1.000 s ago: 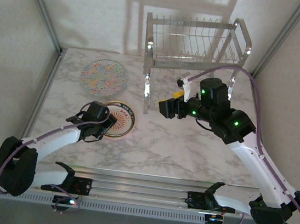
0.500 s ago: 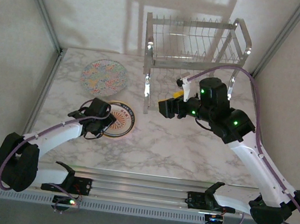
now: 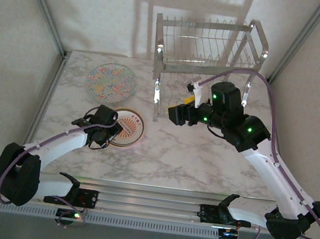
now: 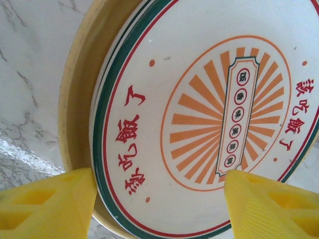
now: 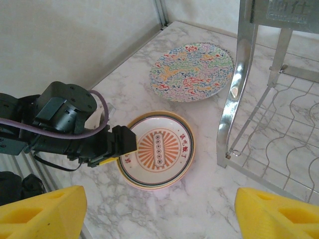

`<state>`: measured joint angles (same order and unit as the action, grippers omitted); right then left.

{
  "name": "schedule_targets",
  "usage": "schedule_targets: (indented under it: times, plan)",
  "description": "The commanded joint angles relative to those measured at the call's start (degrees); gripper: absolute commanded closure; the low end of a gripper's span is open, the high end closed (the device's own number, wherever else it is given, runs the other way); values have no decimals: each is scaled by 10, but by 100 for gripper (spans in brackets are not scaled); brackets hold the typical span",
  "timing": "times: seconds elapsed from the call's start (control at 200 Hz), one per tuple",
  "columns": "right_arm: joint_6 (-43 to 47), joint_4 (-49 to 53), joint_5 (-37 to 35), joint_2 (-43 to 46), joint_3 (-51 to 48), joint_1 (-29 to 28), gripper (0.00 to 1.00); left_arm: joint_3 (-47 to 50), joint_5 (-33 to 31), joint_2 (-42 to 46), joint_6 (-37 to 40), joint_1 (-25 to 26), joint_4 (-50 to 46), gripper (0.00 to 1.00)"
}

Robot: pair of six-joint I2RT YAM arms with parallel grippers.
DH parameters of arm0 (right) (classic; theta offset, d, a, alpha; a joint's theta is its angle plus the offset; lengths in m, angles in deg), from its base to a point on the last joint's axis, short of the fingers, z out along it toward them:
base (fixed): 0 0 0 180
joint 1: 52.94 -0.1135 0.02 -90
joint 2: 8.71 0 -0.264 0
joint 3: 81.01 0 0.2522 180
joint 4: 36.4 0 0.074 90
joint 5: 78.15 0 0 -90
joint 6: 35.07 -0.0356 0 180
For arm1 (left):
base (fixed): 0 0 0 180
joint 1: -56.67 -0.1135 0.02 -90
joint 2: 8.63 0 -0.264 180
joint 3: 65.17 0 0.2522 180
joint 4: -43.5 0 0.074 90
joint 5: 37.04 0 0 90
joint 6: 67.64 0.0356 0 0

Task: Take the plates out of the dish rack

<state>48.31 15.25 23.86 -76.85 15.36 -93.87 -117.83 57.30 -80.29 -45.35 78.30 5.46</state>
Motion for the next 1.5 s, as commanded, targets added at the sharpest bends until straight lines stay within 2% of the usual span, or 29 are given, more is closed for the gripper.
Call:
schedule_targets:
  times: [0.0,0.23,0.29,0.335,0.35,0.425,0.455,0.486,0.591,0.671,0.751,0.831,0.921,0.956,1.001,1.056,1.156,1.261,1.331,1.396,1.492]
  plan:
    - [5,-17,3,-4,21,-6,22,-2,-19,13,-9,-3,-8,32]
    - [0,-5,-18,2,22,-5,22,-35,-52,44,-8,-4,-39,29]
    - [-7,7,-54,10,23,-5,22,-55,-72,59,-4,-4,-57,21]
    - [-20,20,-106,22,20,-6,20,-72,-88,71,5,-7,-70,2]
    - [-26,24,-128,27,17,-5,19,-79,-93,75,8,-8,-74,1]
    - [-69,46,-250,62,-9,2,7,-107,-117,95,26,-19,-92,0]
    - [-90,59,-283,78,-27,13,2,-115,-124,104,33,-26,-96,0]
    - [-113,75,-301,91,-41,31,1,-122,-132,112,39,-35,-101,0]
    - [-184,149,-293,124,-93,122,1,-140,-148,133,59,-71,-119,0]
    - [-217,180,-284,147,-144,171,1,-141,-165,152,83,-92,-118,0]
    - [-222,177,-292,160,-187,185,1,-139,-196,169,110,-104,-111,1]
    - [-234,153,-346,167,-227,185,1,-135,-264,173,115,-105,-123,0]
    - [-225,91,-435,165,-295,185,1,-112,-384,175,96,-104,-138,1]
    - [-195,54,-463,162,-323,189,1,-86,-427,179,104,-104,-122,0]
    - [-119,-35,-471,162,-373,193,1,-42,-454,191,165,-104,-67,0]
    - [-31,-170,-482,159,-441,195,1,20,-472,211,278,-103,34,1]
    - [82,-419,-479,116,-556,217,1,104,-512,235,393,-107,173,0]
    - [99,-563,-426,11,-594,259,1,184,-460,217,494,-129,324,0]
    - [87,-596,-386,-62,-583,280,1,228,-417,200,512,-145,413,0]
    - [98,-608,-347,-114,-537,291,1,255,-406,175,520,-155,485,0]
    - [100,-692,-315,-160,-523,305,1,285,-352,129,532,-178,600,0]
